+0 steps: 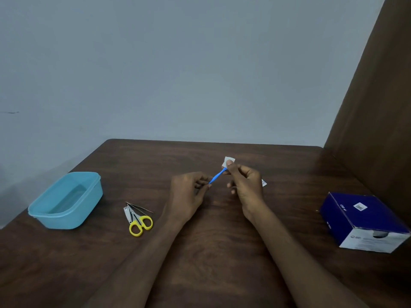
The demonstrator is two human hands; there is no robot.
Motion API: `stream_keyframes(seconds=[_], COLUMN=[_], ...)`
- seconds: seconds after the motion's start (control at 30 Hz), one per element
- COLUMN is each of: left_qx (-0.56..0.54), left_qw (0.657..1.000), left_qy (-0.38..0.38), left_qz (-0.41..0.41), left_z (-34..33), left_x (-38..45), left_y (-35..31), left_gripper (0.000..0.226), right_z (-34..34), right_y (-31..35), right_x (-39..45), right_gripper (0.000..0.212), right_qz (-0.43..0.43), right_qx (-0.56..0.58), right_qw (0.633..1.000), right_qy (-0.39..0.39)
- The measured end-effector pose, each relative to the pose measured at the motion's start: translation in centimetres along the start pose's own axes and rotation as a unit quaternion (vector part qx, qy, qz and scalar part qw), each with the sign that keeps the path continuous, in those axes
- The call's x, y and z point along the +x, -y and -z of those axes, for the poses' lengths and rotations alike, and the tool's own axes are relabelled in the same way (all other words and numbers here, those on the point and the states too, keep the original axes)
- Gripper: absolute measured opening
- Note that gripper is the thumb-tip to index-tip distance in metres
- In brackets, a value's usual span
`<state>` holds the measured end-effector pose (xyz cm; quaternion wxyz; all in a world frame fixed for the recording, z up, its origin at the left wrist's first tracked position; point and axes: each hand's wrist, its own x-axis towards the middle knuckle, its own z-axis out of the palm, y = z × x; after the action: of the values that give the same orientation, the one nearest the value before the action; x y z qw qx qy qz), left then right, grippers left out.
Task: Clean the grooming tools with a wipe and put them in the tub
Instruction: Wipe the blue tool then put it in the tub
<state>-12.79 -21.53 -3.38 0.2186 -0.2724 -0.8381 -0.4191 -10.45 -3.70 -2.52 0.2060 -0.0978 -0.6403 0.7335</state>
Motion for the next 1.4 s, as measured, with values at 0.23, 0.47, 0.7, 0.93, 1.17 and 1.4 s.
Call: stream_keyframes(seconds=[0.23,0.47,0.7,0.93,1.17,1.4], left_qx=[0.011,0.011,-0.02,-0.05,-0.042,-0.033], left_qw=[1.0,1.0,0.999,0.998,0.998,0.998], left_qy=[0.008,0.025,0.009,0.041,0.047,0.05], left_qz=[-0.007,0.003,0.031,-0.015,-0.014,-0.016], left_z=[-0.3,-0.4,-0.2,0.1,0.0,0.2], left_x=[0.3,0.5,0.8,0.4,0.2,0.2], left_y=[0.1,0.3,0.4,-0.1,-0.1,-0.2], left_gripper=[0.021,0.016,0.015,0.02,0.021,0.025], right_z=[0.1,1.0,0.0,0.2,0.3,0.6], right_y=[0.1,0.2,-0.5,-0.4,-0.1,0.2], right_x=[0.1,1.2,0.0,-0.3,0.1,-0.1], right_gripper=[0.021,0.007,0.011,0.02,0.028,0.018], right_qz=[-0.004,0.041,0.083,0.041,-0.005,-0.013], right_qx=[0.017,0.044,-0.101,-0.101,-0.021,-0.013], right_qw=[1.0,0.991,0.991,0.993,0.999,0.998], right_qy=[-0.018,-0.116,0.003,0.052,0.026,0.06])
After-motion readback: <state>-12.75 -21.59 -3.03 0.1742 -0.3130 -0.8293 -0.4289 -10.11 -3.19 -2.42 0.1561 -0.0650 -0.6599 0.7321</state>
